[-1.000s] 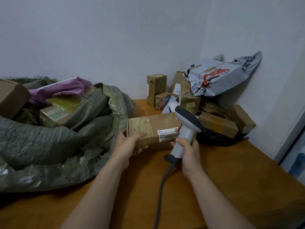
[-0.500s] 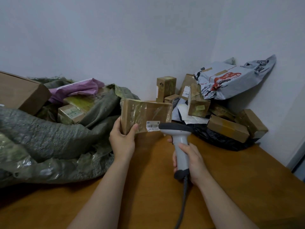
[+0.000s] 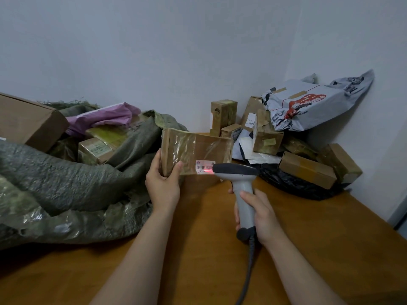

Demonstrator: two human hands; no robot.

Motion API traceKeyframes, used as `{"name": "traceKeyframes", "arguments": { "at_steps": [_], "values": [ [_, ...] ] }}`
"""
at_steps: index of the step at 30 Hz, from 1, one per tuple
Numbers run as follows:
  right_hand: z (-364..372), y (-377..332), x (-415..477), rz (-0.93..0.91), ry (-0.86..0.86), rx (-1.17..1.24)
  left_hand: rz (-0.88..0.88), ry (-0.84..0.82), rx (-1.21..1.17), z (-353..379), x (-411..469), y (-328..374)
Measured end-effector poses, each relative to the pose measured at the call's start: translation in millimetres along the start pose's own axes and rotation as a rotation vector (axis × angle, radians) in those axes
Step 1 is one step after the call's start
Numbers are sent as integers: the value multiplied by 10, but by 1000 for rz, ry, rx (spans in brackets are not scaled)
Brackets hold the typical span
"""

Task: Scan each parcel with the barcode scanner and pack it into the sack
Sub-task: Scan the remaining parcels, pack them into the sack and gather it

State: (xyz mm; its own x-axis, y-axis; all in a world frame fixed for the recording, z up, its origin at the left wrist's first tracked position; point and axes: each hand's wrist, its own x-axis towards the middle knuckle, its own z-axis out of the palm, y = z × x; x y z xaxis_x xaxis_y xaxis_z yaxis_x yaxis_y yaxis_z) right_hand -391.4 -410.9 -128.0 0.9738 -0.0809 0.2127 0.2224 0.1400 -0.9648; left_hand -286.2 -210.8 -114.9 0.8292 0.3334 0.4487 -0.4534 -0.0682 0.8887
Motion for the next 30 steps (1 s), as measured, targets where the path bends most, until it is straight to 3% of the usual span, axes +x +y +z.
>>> {"name": "traceKeyframes", "arguments": {
  "at_steps": [30],
  "values": [
    [-8,-31,-17,-58,8,-46,-19,23,5,-33,73,-55]
  ]
}}
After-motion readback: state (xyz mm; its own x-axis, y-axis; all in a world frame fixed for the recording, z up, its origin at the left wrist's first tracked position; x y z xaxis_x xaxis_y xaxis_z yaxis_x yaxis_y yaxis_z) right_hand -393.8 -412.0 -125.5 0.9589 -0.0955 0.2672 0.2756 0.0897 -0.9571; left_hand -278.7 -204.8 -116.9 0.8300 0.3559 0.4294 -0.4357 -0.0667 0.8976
